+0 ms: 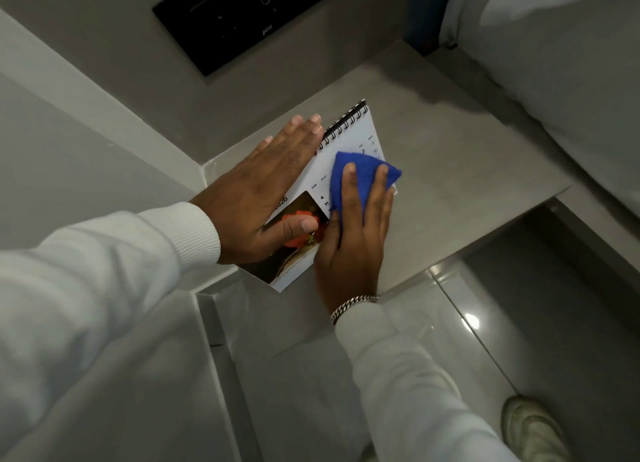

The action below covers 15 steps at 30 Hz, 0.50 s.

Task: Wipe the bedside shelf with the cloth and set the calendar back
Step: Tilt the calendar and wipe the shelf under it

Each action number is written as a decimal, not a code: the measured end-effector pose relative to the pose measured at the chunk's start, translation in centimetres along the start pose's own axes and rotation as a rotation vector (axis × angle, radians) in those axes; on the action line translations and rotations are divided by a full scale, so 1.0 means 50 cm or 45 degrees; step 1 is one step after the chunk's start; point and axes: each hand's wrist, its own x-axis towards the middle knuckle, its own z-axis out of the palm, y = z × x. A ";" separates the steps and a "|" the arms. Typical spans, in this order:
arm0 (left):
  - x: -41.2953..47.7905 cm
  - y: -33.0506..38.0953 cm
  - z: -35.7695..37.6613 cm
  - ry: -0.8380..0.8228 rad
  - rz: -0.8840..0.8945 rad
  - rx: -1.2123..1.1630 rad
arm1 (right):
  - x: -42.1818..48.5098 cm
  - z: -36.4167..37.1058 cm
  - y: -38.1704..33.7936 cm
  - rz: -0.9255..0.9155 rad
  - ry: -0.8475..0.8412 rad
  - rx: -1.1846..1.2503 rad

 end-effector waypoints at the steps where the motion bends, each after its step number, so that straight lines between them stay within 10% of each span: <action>1: 0.000 0.000 -0.001 -0.001 -0.006 0.002 | -0.008 -0.004 0.002 0.015 -0.020 -0.006; 15: 0.000 0.003 -0.003 0.024 0.042 0.092 | 0.005 -0.005 0.012 -0.050 -0.007 -0.023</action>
